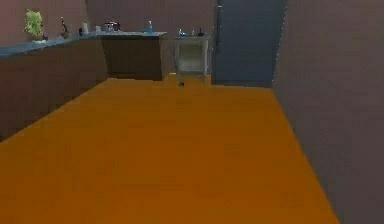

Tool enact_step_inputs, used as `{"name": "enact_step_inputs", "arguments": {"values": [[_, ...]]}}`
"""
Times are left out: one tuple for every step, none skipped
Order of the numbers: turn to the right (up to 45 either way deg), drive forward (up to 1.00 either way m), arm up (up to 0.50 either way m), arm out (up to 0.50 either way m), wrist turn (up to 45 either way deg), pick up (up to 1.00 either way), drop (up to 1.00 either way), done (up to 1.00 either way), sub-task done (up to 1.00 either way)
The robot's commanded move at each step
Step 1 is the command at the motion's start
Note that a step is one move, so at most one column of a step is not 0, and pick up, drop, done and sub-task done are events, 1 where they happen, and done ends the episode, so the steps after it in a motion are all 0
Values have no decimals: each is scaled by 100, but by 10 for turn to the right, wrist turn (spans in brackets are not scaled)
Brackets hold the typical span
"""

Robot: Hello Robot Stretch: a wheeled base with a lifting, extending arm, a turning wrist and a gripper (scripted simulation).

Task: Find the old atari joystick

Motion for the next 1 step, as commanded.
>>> {"name": "enact_step_inputs", "arguments": {"values": [[0,100,0,0,0,0,0,0,0]]}}
